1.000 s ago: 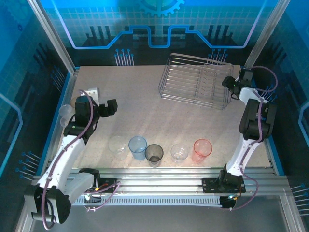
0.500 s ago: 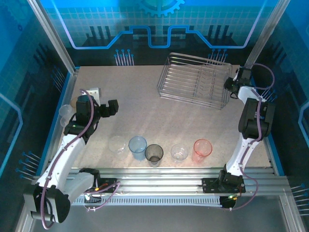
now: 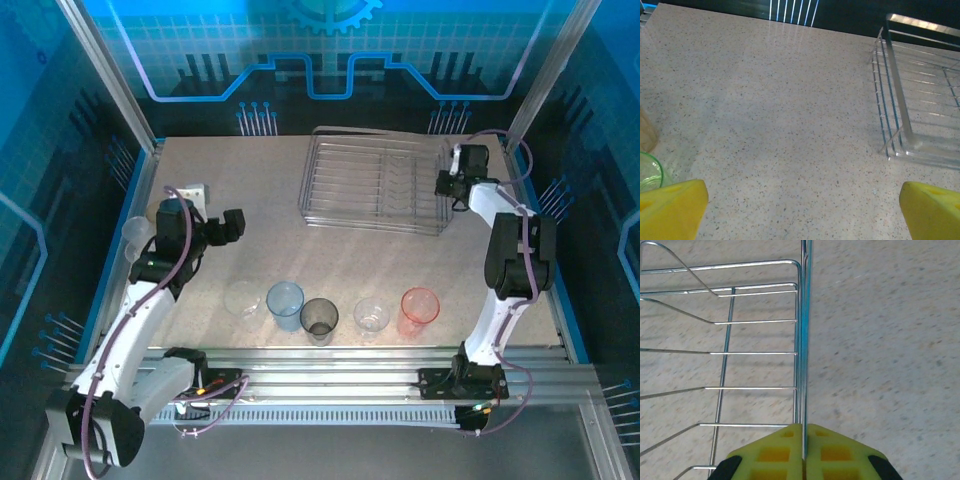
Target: Load the cups into the dish rack
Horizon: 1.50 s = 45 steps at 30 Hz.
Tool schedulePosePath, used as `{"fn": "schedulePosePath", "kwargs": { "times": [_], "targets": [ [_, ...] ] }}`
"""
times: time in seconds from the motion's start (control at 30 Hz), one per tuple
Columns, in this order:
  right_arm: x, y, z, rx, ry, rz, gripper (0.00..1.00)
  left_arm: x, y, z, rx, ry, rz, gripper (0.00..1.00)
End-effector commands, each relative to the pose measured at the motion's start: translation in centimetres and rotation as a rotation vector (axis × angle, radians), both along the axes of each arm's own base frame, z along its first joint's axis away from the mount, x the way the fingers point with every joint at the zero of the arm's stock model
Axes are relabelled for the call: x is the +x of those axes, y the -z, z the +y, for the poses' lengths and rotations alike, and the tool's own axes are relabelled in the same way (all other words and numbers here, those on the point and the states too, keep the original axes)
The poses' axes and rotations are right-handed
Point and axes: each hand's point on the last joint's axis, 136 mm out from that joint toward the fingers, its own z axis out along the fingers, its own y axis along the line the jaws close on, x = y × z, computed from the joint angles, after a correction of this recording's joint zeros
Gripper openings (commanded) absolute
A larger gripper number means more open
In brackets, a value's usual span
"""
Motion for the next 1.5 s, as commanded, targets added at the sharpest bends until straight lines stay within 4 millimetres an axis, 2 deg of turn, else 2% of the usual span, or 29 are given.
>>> {"fn": "schedulePosePath", "kwargs": {
  "times": [0.0,0.27,0.47,0.8,0.83,0.9,1.0,1.07,1.2,1.3,1.47],
  "targets": [
    [-2.4,-0.5,3.6,0.003,-0.122,0.055,0.00,-0.6,-0.9,0.1,0.000,-0.008,-0.012,0.99],
    [-5.4,-1.5,6.9,0.016,-0.110,0.074,0.00,-1.4,-0.7,0.1,0.003,-0.002,-0.005,0.99],
    [-7.2,-1.7,8.6,0.031,-0.054,0.096,0.00,-2.1,-0.7,0.1,0.016,0.008,0.000,0.99],
    [-8.0,-1.3,10.6,0.042,-0.061,0.144,0.00,-3.7,-0.8,0.1,0.036,0.035,-0.001,0.99],
    [-8.1,-1.5,10.7,0.036,-0.067,0.146,0.02,-3.8,-0.8,0.0,0.035,0.038,-0.001,1.00],
    [-8.3,-1.9,11.2,0.046,-0.094,0.149,0.16,-4.1,-0.9,-0.1,0.034,0.044,-0.002,0.99],
    [-9.1,-2.8,11.5,0.048,-0.100,0.156,0.43,-4.5,-1.1,-0.1,0.031,0.046,-0.008,0.99],
    [-9.8,-3.7,11.4,0.044,-0.091,0.162,0.55,-4.8,-1.2,0.0,0.030,0.044,-0.010,0.99],
    [-12.0,-5.8,11.5,0.043,-0.087,0.170,0.58,-5.7,-1.6,-0.1,0.009,0.039,-0.018,0.99],
    [-14.8,-8.1,12.3,0.061,-0.098,0.163,0.59,-6.6,-1.8,-0.4,-0.053,0.034,-0.013,0.99],
    [-21.0,-13.1,15.9,0.137,-0.178,0.088,0.59,-8.4,-1.1,-1.0,-0.148,0.019,0.037,0.99]
  ]
}}
